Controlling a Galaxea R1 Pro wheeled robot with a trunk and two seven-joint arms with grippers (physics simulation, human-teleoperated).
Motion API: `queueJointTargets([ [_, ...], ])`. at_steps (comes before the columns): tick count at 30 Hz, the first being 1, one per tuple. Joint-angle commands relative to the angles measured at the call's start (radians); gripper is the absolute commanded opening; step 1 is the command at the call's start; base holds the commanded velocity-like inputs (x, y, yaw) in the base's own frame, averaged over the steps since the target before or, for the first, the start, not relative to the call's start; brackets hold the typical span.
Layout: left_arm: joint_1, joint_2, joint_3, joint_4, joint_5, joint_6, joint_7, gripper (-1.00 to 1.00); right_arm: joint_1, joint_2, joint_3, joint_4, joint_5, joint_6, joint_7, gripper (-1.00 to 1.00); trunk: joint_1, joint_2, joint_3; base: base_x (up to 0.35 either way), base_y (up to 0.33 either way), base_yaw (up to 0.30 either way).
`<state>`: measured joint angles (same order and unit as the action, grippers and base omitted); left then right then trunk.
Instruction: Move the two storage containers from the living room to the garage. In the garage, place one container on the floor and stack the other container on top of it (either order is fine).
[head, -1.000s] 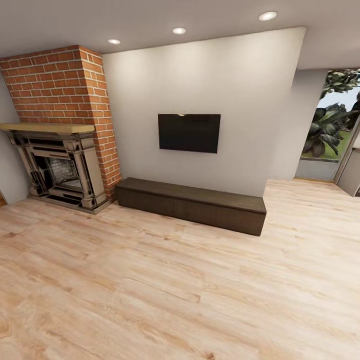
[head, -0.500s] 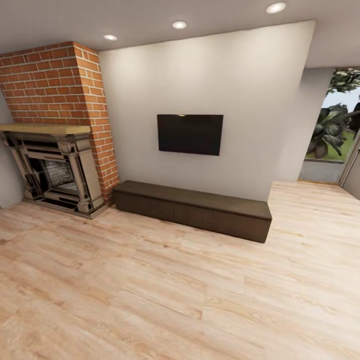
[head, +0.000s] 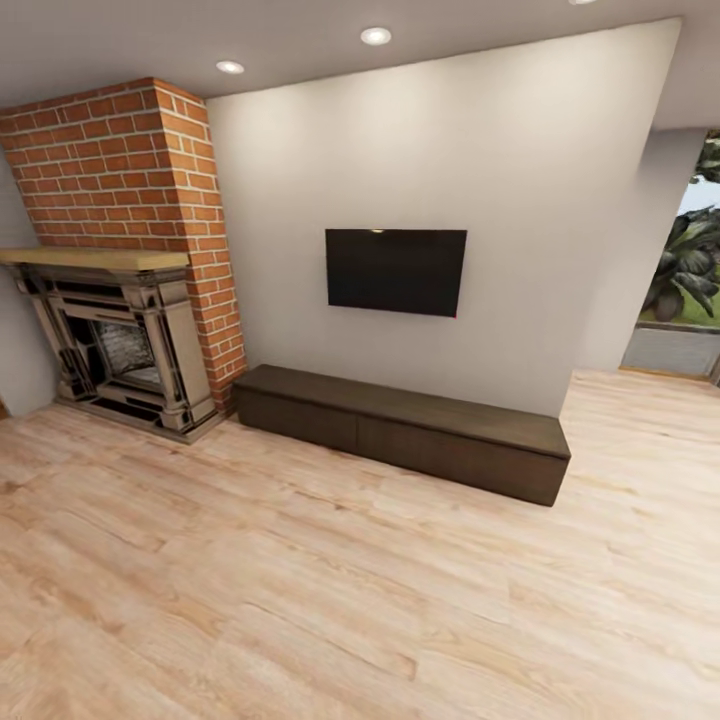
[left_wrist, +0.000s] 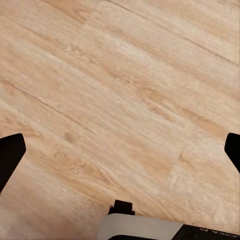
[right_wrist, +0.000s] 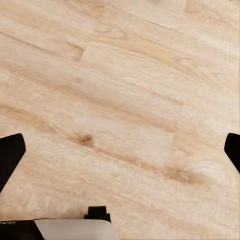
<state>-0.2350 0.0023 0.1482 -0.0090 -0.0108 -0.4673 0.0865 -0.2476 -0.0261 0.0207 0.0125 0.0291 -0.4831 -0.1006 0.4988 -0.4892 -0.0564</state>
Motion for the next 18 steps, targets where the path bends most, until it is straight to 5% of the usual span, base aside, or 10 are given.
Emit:
queueJointTargets([
  [1,-0.001,0.0,0.004,0.001,-0.001,-0.004,0.001,1.0,-0.001,0.0,0.002,0.002,0.003,-0.003,-0.005,1.0,0.001,-0.002,-0.002,0.323,0.0,0.281],
  [18,-0.001,0.001,0.004,0.001,-0.001,-0.003,0.001,1.0,-0.001,0.0,0.002,0.002,0.003,-0.003,-0.005,1.0,0.001,-0.002,-0.002,0.323,0.0,0.294],
])
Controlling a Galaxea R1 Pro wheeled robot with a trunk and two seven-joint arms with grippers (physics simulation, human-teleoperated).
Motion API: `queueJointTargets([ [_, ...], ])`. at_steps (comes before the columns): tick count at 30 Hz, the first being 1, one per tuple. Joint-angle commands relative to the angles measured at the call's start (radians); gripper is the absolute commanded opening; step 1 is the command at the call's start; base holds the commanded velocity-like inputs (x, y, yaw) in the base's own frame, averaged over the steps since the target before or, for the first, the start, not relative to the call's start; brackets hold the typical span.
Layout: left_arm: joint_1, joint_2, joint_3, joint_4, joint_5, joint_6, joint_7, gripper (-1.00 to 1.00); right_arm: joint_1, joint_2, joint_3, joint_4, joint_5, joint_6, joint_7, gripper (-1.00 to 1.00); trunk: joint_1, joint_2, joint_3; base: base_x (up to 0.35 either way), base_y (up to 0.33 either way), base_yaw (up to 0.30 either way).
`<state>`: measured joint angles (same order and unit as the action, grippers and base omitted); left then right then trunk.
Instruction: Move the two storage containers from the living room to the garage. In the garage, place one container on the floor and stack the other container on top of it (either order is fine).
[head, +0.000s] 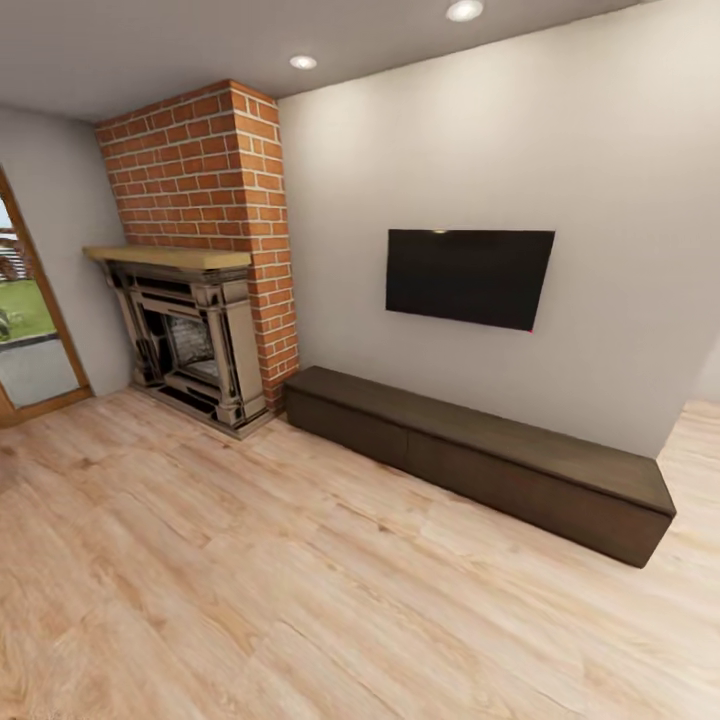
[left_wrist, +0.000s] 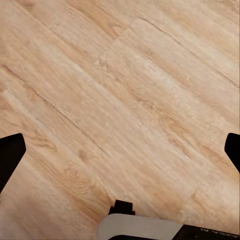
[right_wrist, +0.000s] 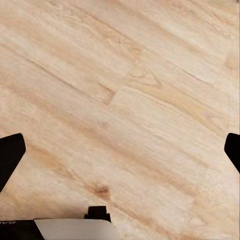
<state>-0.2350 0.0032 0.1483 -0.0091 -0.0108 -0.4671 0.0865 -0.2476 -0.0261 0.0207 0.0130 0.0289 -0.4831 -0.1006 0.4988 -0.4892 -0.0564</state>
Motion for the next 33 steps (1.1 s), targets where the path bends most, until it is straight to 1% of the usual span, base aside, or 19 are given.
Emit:
queueJointTargets([
  [1,-0.001,0.0,0.004,0.001,-0.001,-0.004,0.001,1.0,-0.001,0.0,0.002,0.001,0.003,-0.003,-0.005,1.0,0.001,-0.002,-0.002,0.324,0.0,0.296],
  [28,-0.001,-0.002,0.004,0.001,-0.003,-0.002,0.001,1.0,-0.001,0.0,0.002,0.001,0.003,-0.003,-0.005,1.0,0.001,-0.002,-0.002,0.324,0.0,0.296],
  [33,-0.001,0.001,0.004,0.002,-0.002,-0.002,0.001,1.0,-0.001,0.0,0.002,0.001,0.003,-0.003,-0.005,1.0,0.001,-0.002,-0.002,0.325,0.0,0.296],
])
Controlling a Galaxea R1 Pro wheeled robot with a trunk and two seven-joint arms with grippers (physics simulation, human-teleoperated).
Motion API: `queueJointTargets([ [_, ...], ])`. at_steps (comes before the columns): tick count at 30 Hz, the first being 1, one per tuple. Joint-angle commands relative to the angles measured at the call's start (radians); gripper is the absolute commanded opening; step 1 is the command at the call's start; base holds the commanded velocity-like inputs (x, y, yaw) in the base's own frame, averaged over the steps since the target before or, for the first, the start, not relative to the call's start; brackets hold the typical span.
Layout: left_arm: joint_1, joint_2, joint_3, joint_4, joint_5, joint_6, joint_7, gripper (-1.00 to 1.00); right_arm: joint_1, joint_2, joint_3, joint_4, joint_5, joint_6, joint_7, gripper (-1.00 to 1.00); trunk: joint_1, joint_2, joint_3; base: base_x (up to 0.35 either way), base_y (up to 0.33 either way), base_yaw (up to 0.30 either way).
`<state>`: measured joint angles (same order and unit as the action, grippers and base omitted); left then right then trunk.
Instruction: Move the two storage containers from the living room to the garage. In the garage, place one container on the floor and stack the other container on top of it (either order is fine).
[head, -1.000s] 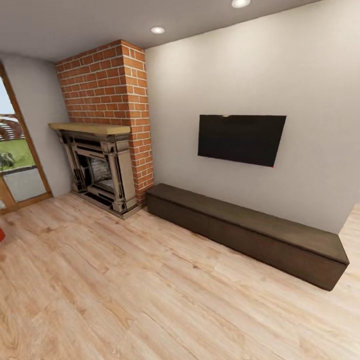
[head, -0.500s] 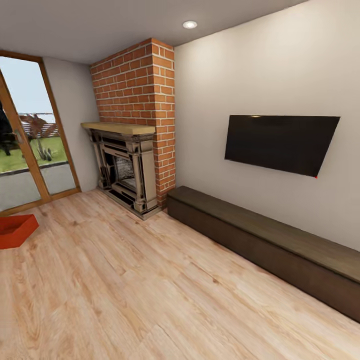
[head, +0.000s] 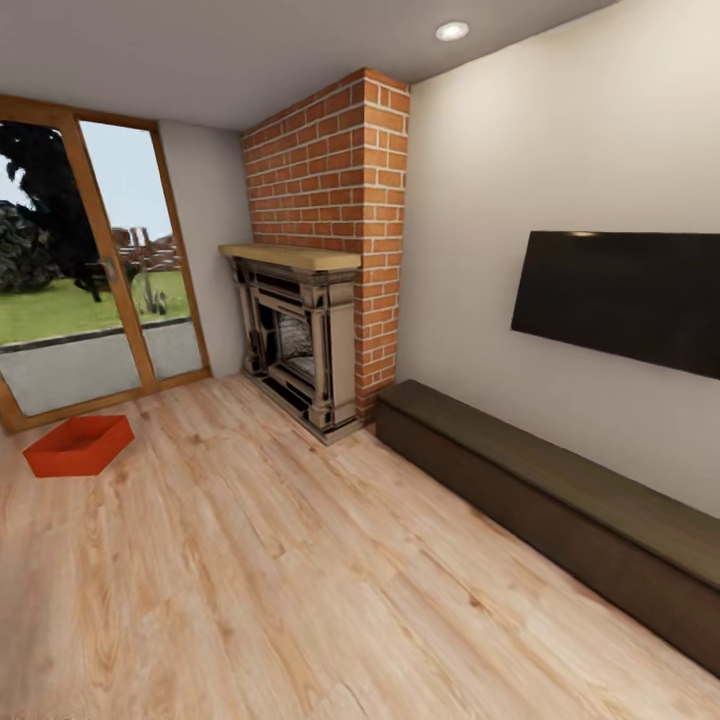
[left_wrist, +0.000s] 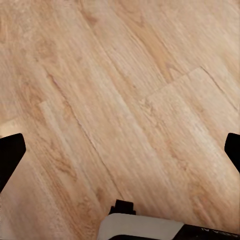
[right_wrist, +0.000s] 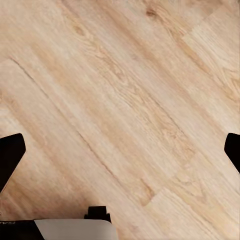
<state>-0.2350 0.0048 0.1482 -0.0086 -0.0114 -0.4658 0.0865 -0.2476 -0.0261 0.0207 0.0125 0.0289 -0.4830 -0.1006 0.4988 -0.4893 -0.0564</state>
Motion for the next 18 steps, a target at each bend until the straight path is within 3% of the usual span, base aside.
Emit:
queueJointTargets([
  [1,-0.001,0.0,0.004,0.001,-0.001,-0.004,0.001,1.0,-0.001,0.0,0.002,0.001,0.003,-0.003,-0.005,1.0,0.001,-0.002,-0.002,0.325,0.0,0.296],
  [18,-0.001,0.0,0.004,0.001,-0.002,-0.002,0.001,1.0,-0.001,0.0,0.004,0.001,0.003,-0.003,-0.005,1.0,0.001,-0.002,-0.002,0.325,0.0,0.296],
])
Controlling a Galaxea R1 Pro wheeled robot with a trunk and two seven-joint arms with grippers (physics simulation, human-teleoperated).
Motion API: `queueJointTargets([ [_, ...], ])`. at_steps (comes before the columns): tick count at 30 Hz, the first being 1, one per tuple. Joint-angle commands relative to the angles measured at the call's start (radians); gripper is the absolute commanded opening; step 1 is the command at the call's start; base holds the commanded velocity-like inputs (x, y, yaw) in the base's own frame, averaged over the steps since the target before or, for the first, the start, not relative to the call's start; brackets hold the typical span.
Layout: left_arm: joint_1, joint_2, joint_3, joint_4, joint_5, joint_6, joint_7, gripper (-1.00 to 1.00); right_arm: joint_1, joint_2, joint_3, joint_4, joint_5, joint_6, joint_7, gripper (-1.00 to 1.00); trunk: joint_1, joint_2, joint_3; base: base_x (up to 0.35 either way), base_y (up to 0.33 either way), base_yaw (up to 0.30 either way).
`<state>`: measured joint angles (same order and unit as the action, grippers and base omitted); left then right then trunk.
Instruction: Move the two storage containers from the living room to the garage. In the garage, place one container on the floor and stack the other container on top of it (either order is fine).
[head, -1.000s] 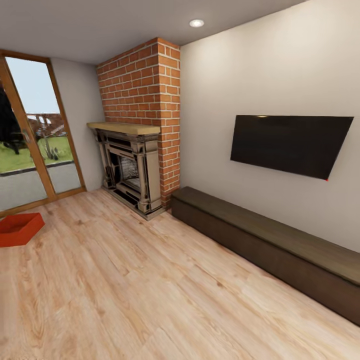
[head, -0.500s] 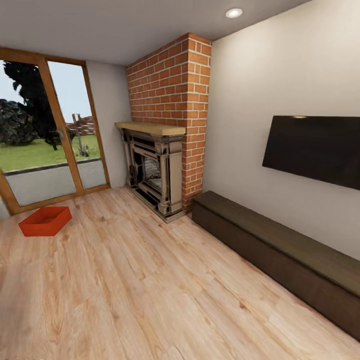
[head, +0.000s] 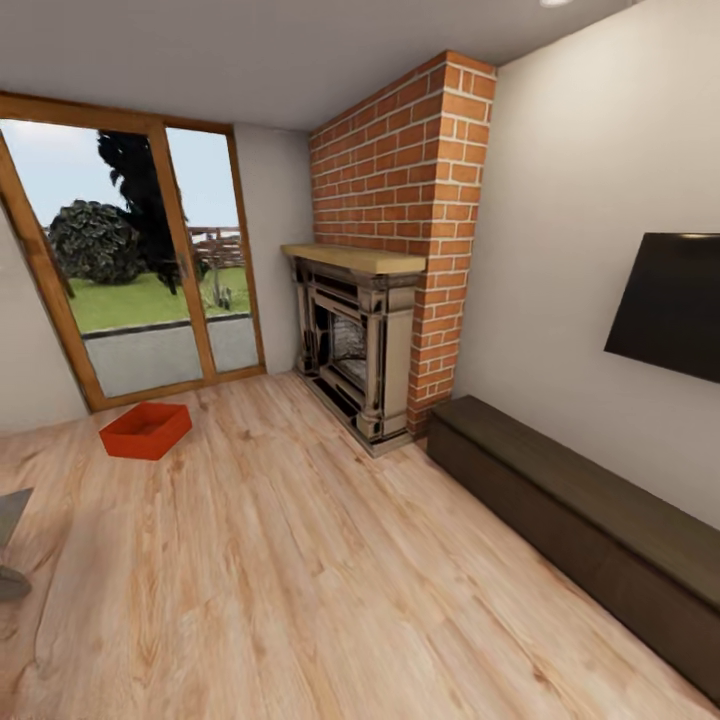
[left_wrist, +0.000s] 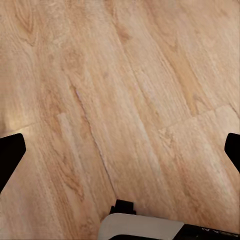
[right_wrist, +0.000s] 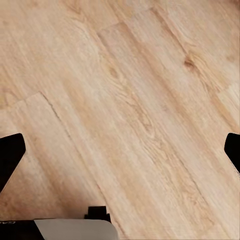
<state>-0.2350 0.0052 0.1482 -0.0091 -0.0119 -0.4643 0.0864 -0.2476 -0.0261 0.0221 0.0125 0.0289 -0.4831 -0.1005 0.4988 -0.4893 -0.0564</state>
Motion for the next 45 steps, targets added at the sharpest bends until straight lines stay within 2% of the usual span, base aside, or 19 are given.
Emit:
queueJointTargets([
  [1,-0.001,0.0,0.004,0.001,-0.001,-0.004,0.001,1.0,-0.001,0.0,0.002,0.001,0.003,-0.003,-0.005,1.0,0.001,-0.002,-0.002,0.325,0.0,0.296],
  [21,-0.001,-0.001,0.004,0.002,-0.002,-0.004,0.001,1.0,-0.001,0.0,0.001,0.001,0.003,-0.003,-0.005,1.0,0.001,-0.002,-0.002,0.325,0.0,0.293],
  [45,-0.001,-0.002,0.004,0.001,-0.001,-0.004,0.001,1.0,-0.001,0.0,0.001,0.001,0.004,-0.003,-0.005,1.0,0.001,-0.002,-0.002,0.325,-0.017,0.054],
])
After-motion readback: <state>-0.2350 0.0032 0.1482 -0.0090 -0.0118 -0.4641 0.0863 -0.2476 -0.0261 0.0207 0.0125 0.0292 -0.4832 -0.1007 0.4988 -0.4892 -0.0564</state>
